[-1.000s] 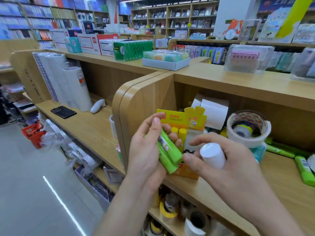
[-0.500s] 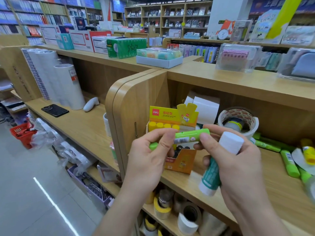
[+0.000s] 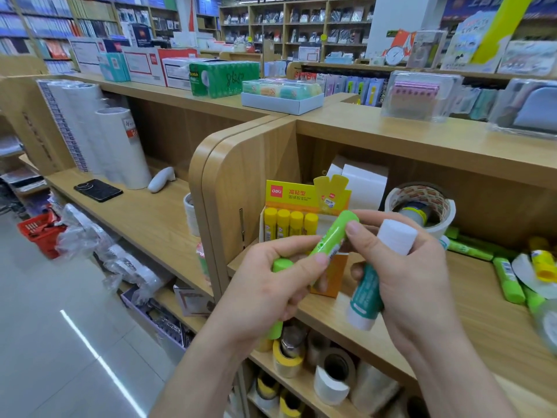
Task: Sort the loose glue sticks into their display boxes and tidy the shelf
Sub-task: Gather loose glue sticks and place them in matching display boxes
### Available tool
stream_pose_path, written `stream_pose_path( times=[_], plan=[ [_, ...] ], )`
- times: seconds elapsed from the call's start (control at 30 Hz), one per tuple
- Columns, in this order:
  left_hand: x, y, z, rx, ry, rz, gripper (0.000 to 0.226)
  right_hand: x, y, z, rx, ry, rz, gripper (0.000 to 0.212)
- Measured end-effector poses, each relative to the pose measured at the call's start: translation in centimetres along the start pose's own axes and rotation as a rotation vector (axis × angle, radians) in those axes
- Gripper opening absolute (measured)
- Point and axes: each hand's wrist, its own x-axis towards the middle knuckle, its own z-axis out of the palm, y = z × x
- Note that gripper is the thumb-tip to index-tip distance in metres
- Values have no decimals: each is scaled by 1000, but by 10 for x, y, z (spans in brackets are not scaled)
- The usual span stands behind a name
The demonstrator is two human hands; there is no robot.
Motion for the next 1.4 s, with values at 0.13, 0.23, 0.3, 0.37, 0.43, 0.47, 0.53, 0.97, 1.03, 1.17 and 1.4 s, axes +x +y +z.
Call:
stream_pose_path(
  times=[0.13,0.23,0.3,0.37,0.43,0.47,0.53,0.97,1.03,1.17,1.4],
  plan=[
    [2,2,15,-254,144,56,26,-13,3,7,-81,-31,-62,37],
    [9,6,23,-601,322,104,23,-29,10,12,-100,-150,-9,29],
    [12,6,28,-595,401,128,22,-36,15,15,-133,-226,44,22],
    [11,5,33,-528,442,139,23,-36,17,15,-149,-254,72,20],
    [10,5,35,-529,428,147,22,-33,17,11,-107,-245,110,22],
    [11,6,33,-550,417,156,20,-32,15,8,-84,-226,127,24],
    [13,8,21,-564,406,211,16,-29,14,0,-61,-174,128,29],
    [-1,7,8,-13,176,227,26,-22,22,-17,-1,-168,88,24],
    [-1,7,7,-67,168,162,26,-23,21,-17,-63,-165,47,23],
    [1,8,2,-312,105,-47,18,-25,16,-17,-227,-114,-98,18],
    [15,15,-3,-226,-13,47,25,-16,17,-16,-304,-19,-138,26]
  ],
)
